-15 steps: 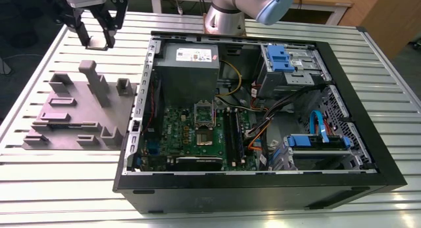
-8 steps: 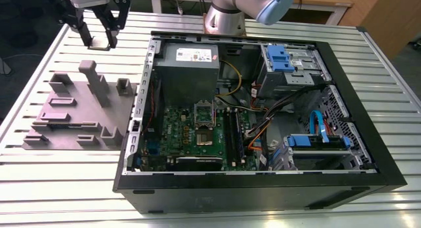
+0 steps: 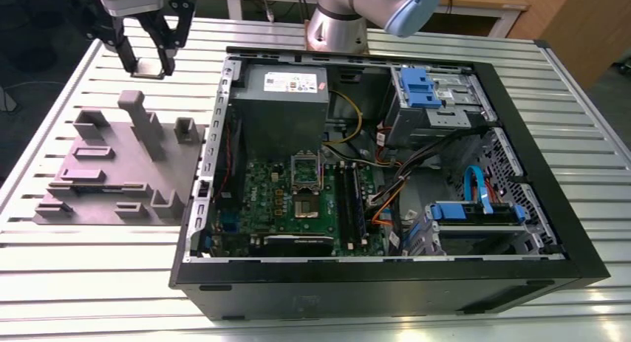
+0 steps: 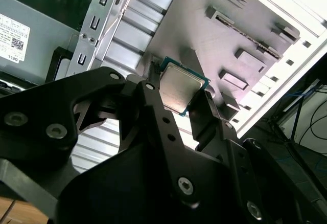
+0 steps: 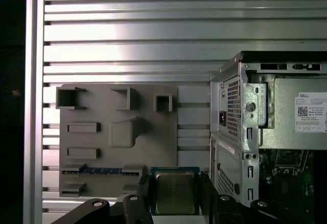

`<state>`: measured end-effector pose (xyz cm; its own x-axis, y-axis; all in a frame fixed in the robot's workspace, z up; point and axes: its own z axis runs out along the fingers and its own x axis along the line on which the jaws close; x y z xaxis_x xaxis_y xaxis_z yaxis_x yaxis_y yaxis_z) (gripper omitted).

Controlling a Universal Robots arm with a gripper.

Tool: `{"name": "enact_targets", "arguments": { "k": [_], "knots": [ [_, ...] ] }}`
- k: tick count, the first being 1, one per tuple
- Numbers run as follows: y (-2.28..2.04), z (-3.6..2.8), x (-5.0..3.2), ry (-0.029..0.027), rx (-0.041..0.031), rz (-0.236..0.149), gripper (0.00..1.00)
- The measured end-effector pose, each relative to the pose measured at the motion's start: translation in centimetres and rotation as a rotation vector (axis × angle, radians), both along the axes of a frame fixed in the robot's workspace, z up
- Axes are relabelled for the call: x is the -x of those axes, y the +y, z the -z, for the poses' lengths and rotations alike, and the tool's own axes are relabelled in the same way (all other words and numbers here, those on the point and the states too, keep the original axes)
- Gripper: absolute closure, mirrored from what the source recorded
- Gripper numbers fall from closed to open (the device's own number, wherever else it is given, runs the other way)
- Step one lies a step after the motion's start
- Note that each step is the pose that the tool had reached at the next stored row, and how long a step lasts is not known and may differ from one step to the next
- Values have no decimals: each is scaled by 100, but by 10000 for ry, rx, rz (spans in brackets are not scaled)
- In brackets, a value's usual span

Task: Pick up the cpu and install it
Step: 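Pick up the cpu and move it towards the insertion slot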

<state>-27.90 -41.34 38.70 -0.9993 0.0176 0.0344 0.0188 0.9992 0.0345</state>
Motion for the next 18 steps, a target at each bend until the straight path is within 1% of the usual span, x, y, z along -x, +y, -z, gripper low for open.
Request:
{"name": "enact_targets", "arguments": {
  "k": [4, 9, 12, 14, 18],
  "knots": [
    [-3, 1, -37, 1, 1, 0, 53],
    [-4, 2, -131, 1, 0, 0, 53],
    [-4, 2, -167, 1, 0, 0, 53],
    [-4, 3, -184, 1, 0, 0, 53],
    [-12, 4, -190, 2, 1, -1, 53]
  ]
}}
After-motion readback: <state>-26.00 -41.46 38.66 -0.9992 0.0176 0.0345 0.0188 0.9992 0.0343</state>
